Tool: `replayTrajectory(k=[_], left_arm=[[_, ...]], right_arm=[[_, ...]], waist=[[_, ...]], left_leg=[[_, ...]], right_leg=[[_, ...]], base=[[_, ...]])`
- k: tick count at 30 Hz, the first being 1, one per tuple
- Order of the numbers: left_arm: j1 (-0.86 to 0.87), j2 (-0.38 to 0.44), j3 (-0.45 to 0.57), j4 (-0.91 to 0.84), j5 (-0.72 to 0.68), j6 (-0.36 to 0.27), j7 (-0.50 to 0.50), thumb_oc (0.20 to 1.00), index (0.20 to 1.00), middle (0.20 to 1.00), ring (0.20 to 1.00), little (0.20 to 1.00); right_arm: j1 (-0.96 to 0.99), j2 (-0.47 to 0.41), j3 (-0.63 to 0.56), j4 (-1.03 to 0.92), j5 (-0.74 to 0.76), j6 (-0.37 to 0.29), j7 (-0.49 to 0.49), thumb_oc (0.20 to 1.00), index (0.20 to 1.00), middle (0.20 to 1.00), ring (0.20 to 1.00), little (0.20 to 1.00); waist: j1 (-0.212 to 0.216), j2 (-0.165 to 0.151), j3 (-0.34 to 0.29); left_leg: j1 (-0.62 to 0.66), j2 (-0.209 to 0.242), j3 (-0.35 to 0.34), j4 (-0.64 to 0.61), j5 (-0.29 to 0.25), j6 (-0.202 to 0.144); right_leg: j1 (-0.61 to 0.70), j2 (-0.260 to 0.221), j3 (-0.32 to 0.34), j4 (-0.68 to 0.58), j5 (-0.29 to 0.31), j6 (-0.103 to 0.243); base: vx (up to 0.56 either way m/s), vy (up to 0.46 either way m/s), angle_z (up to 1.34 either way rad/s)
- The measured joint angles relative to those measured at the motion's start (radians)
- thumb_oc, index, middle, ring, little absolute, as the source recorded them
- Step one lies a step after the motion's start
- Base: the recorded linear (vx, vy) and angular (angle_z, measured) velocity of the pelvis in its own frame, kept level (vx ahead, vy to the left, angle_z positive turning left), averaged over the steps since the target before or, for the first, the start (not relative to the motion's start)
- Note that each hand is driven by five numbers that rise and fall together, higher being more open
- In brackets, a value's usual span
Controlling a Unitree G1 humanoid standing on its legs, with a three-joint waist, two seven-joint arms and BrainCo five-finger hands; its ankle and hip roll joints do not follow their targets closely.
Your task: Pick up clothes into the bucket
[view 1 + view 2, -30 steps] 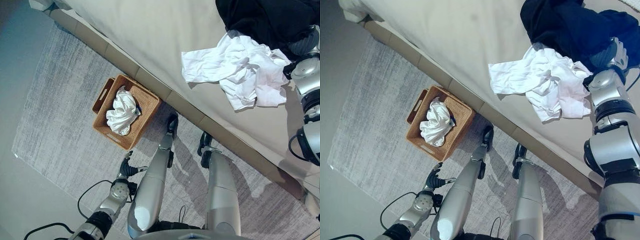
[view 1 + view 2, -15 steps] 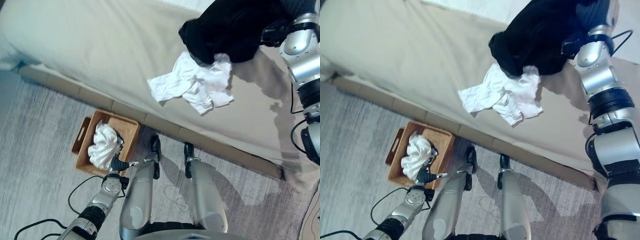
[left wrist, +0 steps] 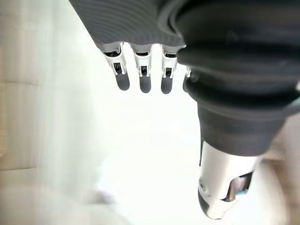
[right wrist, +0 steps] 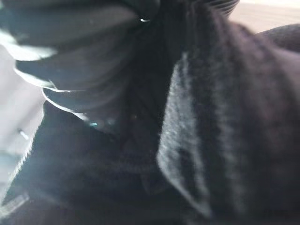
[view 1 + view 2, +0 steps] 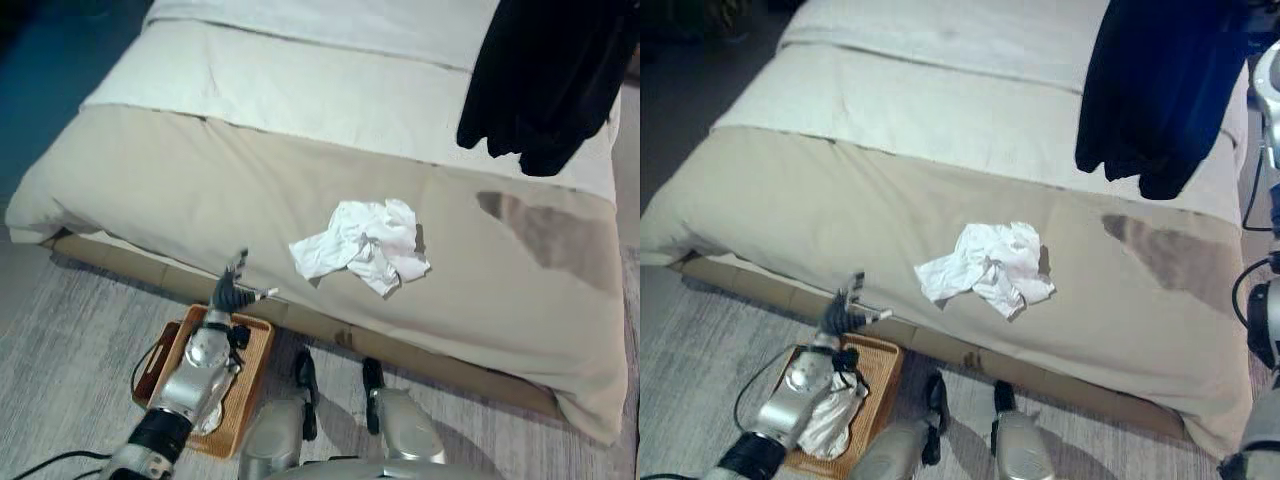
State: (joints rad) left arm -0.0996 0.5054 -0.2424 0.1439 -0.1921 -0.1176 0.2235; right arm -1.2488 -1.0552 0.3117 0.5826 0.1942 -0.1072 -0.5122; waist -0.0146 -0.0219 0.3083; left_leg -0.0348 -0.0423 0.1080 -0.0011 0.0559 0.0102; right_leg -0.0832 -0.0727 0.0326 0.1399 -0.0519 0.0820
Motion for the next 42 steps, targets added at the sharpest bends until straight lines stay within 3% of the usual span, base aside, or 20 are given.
replayTrajectory(k=[4,9,11,13,14,22,30,42], left_arm=[[-0.079,0.056,0.032,-0.143,-0.068,-0.012,-0.037,1.000,1.000,1.000,1.000,1.000],[-0.288,0.099,-0.072,-0.146,-0.175,0.020,-0.085,1.000,1.000,1.000,1.000,1.000],[-0.365,0.082,-0.118,-0.139,-0.193,0.023,-0.091,1.000,1.000,1.000,1.000,1.000],[-0.482,0.060,-0.214,-0.077,-0.195,0.026,-0.095,1.000,1.000,1.000,1.000,1.000],[-0.516,0.025,-0.229,-0.048,-0.196,0.026,-0.092,1.000,1.000,1.000,1.000,1.000],[-0.586,-0.130,-0.291,0.195,-0.236,0.076,-0.069,1.000,1.000,1.000,1.000,1.000],[-0.618,-0.170,-0.287,0.308,-0.232,0.112,-0.025,1.000,1.000,1.000,1.000,1.000],[-0.645,-0.201,-0.289,0.309,-0.237,0.115,-0.027,1.000,1.000,1.000,1.000,1.000]], right_arm=[[0.076,0.007,0.020,-0.047,0.055,-0.009,0.092,0.200,0.200,0.200,0.200,0.200],[0.110,0.021,0.195,-0.086,0.097,0.030,0.269,0.200,0.200,0.200,0.200,0.200],[0.125,0.025,0.238,-0.105,0.097,0.042,0.310,0.200,0.200,0.200,0.200,0.200],[0.147,0.035,0.267,-0.136,0.097,0.066,0.349,0.200,0.200,0.200,0.200,0.200],[0.157,0.041,0.290,-0.175,0.097,0.074,0.365,0.200,0.200,0.200,0.200,0.200],[0.241,0.078,0.282,-0.343,0.113,0.074,0.373,0.200,0.200,0.200,0.200,0.200],[0.271,0.112,0.276,-0.468,0.114,0.069,0.374,0.200,0.200,0.200,0.200,0.200],[0.301,0.143,0.275,-0.604,0.141,0.051,0.414,0.200,0.200,0.200,0.200,0.200]], waist=[[-0.013,-0.001,-0.099],[-0.050,-0.015,-0.149],[-0.079,-0.017,-0.160],[-0.080,-0.013,-0.179],[-0.106,-0.007,-0.191],[-0.137,0.017,-0.214],[-0.134,0.017,-0.214],[-0.131,0.017,-0.214]], left_leg=[[0.060,0.002,-0.001,-0.028,-0.001,-0.001],[0.117,0.016,0.026,-0.047,-0.013,-0.013],[0.127,0.020,0.030,-0.053,-0.016,-0.016],[0.129,0.021,0.031,-0.059,-0.015,-0.016],[0.130,0.024,0.042,-0.060,-0.016,-0.017],[0.146,0.034,0.054,-0.067,-0.016,-0.016],[0.147,0.042,0.051,-0.066,-0.015,-0.016],[0.154,0.039,0.029,-0.062,-0.015,-0.016]], right_leg=[[0.066,0.004,-0.006,-0.043,0.000,0.001],[0.115,0.020,0.018,-0.068,0.002,0.004],[0.117,0.021,0.026,-0.074,0.002,0.004],[0.117,0.024,0.029,-0.072,0.002,0.005],[0.115,0.028,0.036,-0.074,0.002,0.005],[0.117,0.039,0.048,-0.067,0.005,0.004],[0.118,0.047,0.044,-0.065,0.005,0.004],[0.142,0.041,0.023,-0.075,0.004,0.004]], base=[[0.09,-0.005,-0.03],[0.05,-0.003,-0.16],[0.03,-0.004,-0.14],[0.01,-0.010,-0.10],[0.01,-0.006,-0.09],[0.00,0.000,-0.07],[0.00,0.000,0.00],[0.00,-0.009,0.05]])
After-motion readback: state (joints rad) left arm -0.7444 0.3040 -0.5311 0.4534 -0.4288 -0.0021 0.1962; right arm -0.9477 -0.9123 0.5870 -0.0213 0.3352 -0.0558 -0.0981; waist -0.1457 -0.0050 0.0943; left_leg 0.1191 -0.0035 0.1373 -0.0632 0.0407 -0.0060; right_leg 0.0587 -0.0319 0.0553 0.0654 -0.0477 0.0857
